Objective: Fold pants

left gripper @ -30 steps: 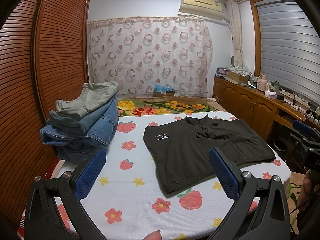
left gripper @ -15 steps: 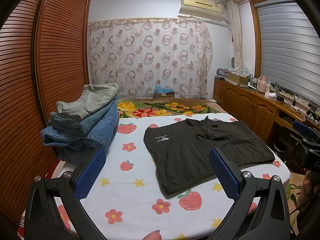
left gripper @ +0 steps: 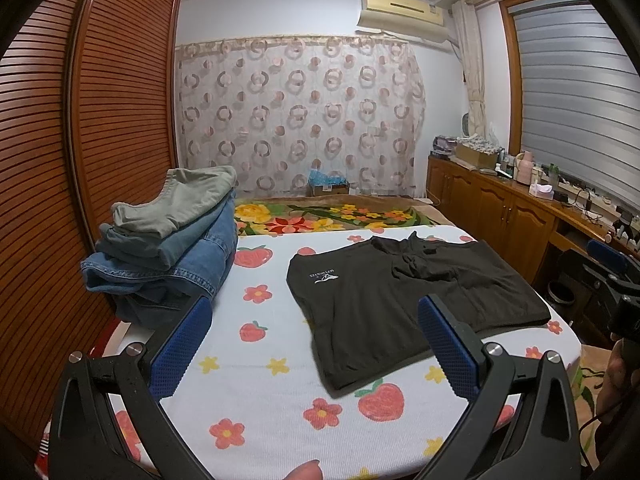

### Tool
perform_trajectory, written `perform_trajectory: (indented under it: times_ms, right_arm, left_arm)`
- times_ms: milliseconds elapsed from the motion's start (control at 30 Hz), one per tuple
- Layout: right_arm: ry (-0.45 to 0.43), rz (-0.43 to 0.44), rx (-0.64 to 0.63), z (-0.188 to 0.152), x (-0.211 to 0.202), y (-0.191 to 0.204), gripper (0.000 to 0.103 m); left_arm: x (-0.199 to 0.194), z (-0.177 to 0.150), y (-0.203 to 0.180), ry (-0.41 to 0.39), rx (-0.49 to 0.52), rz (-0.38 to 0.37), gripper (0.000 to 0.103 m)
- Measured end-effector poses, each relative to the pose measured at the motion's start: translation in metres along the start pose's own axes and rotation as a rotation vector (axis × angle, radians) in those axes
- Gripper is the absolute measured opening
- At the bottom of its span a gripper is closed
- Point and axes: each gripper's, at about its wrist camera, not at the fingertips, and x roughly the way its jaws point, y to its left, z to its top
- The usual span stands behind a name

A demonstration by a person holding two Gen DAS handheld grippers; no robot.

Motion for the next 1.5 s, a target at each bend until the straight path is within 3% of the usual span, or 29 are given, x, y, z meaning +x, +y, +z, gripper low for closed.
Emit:
perform_trajectory:
  times_ms: [800, 1133, 1500]
  right_arm:
    - [0.002, 0.001, 0.001, -0.001, 0.000, 0.001, 0.103]
    - [0.039, 0.016, 0.003, -0.004, 0.006, -0.005, 0.103]
    - [0.086, 0.018, -0.007, -0.005, 0.020, -0.023, 0.103]
  left_arm:
    - [0.000, 0.000, -0.001, 0.001, 0.001, -0.001, 0.103]
    - [0.007, -0.008, -0.010, 0.067, 0.023, -0.033, 0.103]
    - [0.040, -0.031, -0.013, 0.146, 0.034, -0.096, 0.103]
